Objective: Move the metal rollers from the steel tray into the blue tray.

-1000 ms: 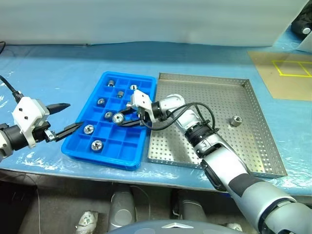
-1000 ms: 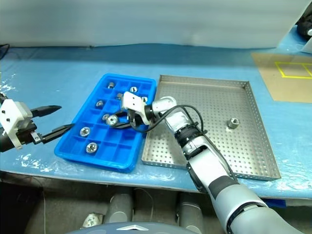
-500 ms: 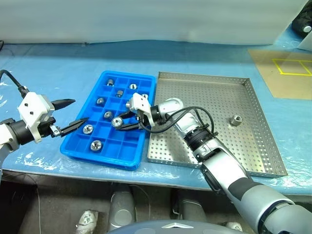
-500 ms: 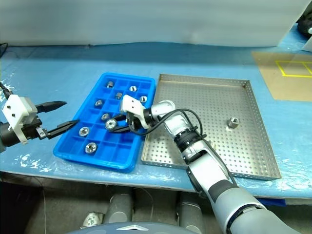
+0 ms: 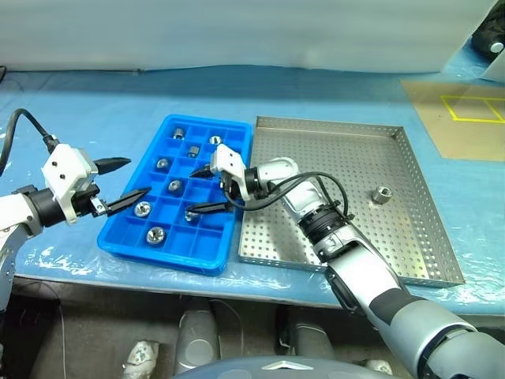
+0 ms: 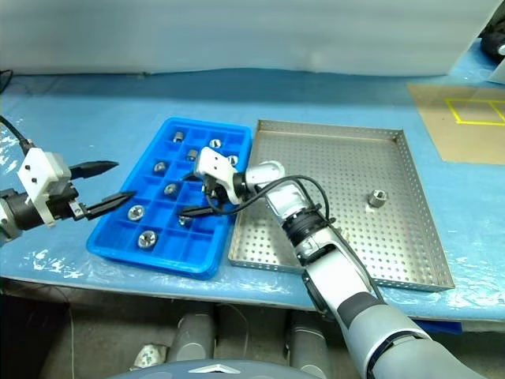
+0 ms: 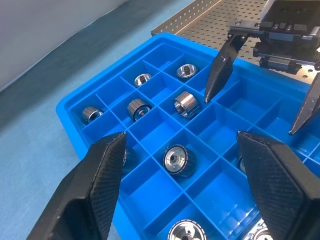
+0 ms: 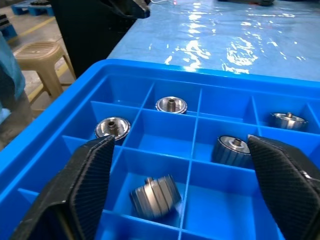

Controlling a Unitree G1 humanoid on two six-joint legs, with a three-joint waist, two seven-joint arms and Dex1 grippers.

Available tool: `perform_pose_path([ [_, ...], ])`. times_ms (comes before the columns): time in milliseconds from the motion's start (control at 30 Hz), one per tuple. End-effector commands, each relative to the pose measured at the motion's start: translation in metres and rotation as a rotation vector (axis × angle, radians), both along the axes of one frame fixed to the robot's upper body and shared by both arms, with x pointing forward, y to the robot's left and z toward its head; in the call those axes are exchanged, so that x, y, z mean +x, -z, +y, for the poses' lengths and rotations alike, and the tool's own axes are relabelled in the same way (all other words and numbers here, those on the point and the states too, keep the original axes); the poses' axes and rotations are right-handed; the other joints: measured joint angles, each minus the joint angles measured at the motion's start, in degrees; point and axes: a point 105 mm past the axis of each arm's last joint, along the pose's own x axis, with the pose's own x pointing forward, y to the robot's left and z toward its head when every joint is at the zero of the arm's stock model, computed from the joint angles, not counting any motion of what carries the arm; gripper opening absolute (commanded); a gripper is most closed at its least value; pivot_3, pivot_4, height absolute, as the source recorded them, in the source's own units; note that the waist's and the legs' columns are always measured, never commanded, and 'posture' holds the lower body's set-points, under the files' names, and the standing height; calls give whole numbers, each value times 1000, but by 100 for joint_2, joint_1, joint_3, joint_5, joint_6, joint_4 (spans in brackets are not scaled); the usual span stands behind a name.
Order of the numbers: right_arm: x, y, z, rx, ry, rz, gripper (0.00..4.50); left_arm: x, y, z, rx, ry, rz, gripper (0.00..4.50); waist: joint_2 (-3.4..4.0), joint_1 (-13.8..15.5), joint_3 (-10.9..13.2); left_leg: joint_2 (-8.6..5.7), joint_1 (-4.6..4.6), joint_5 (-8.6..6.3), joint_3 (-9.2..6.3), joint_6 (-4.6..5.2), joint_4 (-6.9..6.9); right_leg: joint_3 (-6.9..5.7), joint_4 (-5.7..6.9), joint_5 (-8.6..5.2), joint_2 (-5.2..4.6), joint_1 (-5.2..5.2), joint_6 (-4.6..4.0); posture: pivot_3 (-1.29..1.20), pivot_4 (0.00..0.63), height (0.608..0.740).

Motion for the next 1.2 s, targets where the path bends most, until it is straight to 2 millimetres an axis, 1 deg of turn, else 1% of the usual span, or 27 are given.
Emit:
perform_pose_path([
  [33,1,-14,-2,34,5,-51,4213,2,-8,-6,14,39,-34,3731,0,-5,0,0,0,0,0,0,0,-1,0,0,0,0,0,203,150,740],
  [133,5,-18,-15,36,33,-57,4213,6,-9,-13,5,70,-36,3731,0,-3,0,-1,0,1,-1,-2,0,-2,0,0,0,2,0,163,150,740],
  [200,9,-22,-27,34,61,-75,4213,9,-11,-21,-9,106,-40,3731,0,-9,0,-1,-2,4,-3,-6,4,-3,1,0,0,4,0,134,150,740],
  [267,16,-29,-42,42,106,-84,4213,13,-12,-33,-26,155,-41,3731,-1,-14,-1,-2,-1,6,-4,-8,8,-3,3,1,-1,7,0,99,150,740],
  [333,26,-37,-63,46,187,-99,4213,19,-10,-48,-34,211,-39,3731,0,-14,-1,-2,2,8,-4,-12,13,-1,10,1,0,9,-1,58,150,740],
  [433,40,-44,-103,35,332,-118,4213,33,-7,-75,-66,299,-50,3731,-1,-52,-2,-4,3,17,-4,-26,24,1,18,2,-1,16,-1,-6,150,740],
  [500,46,-48,-131,30,428,-115,4213,44,-5,-95,-90,359,-55,3731,-1,-81,-3,-4,4,22,-5,-35,29,2,20,3,-1,21,-1,-58,150,740],
  [567,48,-49,-160,17,525,-115,4213,50,-2,-116,-107,438,-50,3731,-4,-149,-4,-6,4,23,-4,-36,33,4,16,4,-1,26,1,-130,150,740],
  [667,39,-45,-199,-16,641,-109,4213,55,1,-145,-124,548,-38,3731,-4,-296,-5,-10,1,22,-3,-32,37,15,9,7,2,25,4,-206,150,740],
  [733,29,-42,-216,-37,691,-98,4213,55,4,-157,-126,605,-29,3731,-4,-385,-5,-10,2,17,-2,-23,35,20,5,7,4,23,4,-240,150,740],
  [800,18,-37,-230,-60,735,-86,4213,55,7,-166,-130,651,-21,3731,-2,-538,-6,-10,9,16,5,-20,29,28,0,7,8,22,5,-286,150,740],
  [833,8,-32,-239,-72,763,-72,4213,56,8,-172,-136,677,-16,3731,-1,-582,-7,-10,12,15,11,-18,27,32,-1,7,8,21,5,-320,150,740],
  [867,-2,-28,-246,-84,788,-56,4213,57,9,-177,-141,699,-11,3731,-1,-625,-7,-10,15,14,12,-16,23,34,-3,7,8,22,5,-331,150,740],
  [900,-15,-24,-248,-92,793,-36,4213,58,10,-180,-143,717,-8,3731,0,-638,-7,-10,21,12,15,-13,21,38,-5,7,10,24,6,-341,150,740],
  [933,-25,-22,-247,-96,791,-20,4213,59,11,-182,-145,727,-6,3731,0,-660,-7,-10,25,9,20,-8,21,41,-6,7,10,25,6,-341,150,740],
  [1000,-38,-19,-243,-97,788,7,4213,60,12,-184,-149,744,-1,3731,1,-746,-8,-10,42,-4,35,13,22,52,-6,8,9,30,7,-370,150,740],
  [1067,-45,-14,-242,-99,803,28,4213,60,12,-186,-151,757,3,3731,1,-811,-8,-11,64,-8,49,19,28,64,-6,11,8,41,16,-378,150,740],
  [1100,-46,-11,-243,-100,815,38,4213,60,13,-186,-154,762,7,3731,0,-826,-8,-11,72,-9,51,21,33,67,-6,10,7,49,23,-378,150,740],
  [1133,-46,-9,-243,-101,825,46,4213,60,13,-186,-162,763,10,3731,0,-843,-7,-12,81,-9,51,21,35,66,-8,-7,7,61,52,-382,150,740],
  [1200,-48,0,-244,-123,835,58,4213,61,12,-185,-176,761,17,3731,1,-853,-8,-12,114,-11,51,23,37,64,-16,-11,5,99,59,-378,150,740],
])
